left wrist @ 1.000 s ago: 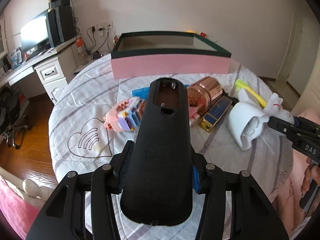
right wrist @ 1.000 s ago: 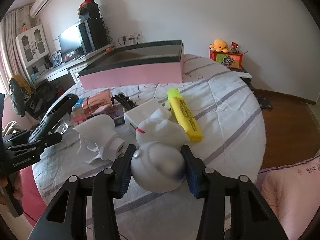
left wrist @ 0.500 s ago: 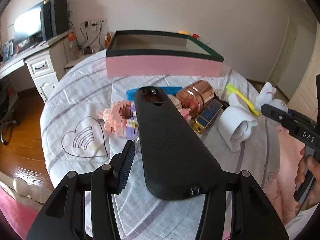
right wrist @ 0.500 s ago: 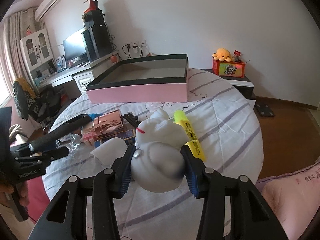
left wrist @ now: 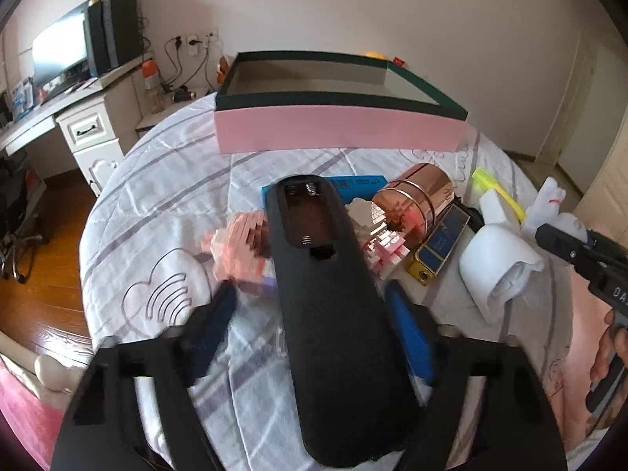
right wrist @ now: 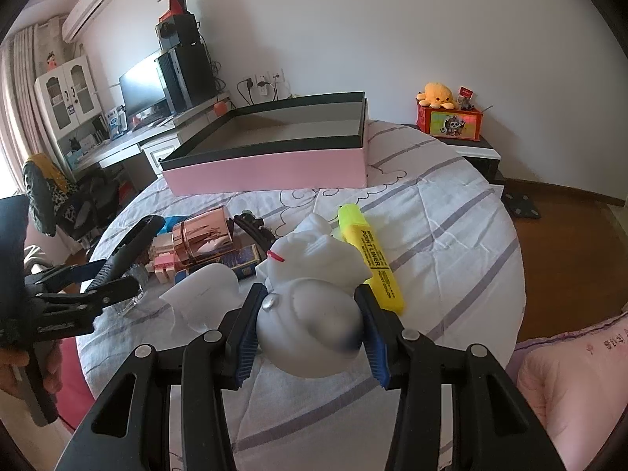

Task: Organize rigid objects
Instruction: 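Carry the black speaker and white toy into the pink box and release both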

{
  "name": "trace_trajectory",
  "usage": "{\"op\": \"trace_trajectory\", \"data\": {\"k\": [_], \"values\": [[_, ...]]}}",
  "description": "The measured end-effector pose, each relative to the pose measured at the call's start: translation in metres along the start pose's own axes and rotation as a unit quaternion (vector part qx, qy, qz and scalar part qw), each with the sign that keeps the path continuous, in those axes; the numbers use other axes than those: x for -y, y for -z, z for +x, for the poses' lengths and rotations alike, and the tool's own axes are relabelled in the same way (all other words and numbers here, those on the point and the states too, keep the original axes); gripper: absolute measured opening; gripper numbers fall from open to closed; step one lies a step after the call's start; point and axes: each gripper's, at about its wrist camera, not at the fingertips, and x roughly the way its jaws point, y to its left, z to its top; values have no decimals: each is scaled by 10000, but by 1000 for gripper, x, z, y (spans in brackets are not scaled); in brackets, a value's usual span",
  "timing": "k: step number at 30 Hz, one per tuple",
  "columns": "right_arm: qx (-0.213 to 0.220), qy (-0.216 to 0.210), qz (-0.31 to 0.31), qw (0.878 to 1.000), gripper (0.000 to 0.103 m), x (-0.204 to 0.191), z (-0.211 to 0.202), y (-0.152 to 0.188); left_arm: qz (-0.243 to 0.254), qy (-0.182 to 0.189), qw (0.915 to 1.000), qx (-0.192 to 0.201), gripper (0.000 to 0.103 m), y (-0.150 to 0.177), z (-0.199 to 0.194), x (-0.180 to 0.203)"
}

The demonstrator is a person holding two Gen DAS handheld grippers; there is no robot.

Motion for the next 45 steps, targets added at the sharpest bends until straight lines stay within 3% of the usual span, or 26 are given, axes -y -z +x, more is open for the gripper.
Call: {"op": "trace_trajectory", "data": {"k": [1,10,17,28,37,41,45], "values": [[-3,2,-15,10000,47,0,1,-1,-2,33,10000,-30,46,-2,3,0],[91,18,-235,9997,47,-9,-2,-17,114,15,9998,177,44,-10,-6,-1],[107,-105,-387,9991,47,-19,8,-34,64,241,9985,484,44,-25,-22,-5],[190,-292,-624,9974,47,-36,43,-103,296,469,9952,800,44,-107,-6,4],[-327,-355,-842,9953,47,-50,126,-164,283,489,9976,403,44,-174,59,-11],[-768,-430,-838,9926,47,-52,168,-169,172,352,9992,118,44,-183,89,-25],[-953,-421,-845,9910,48,-52,184,-166,143,243,9996,-81,44,-181,107,-33]]}}
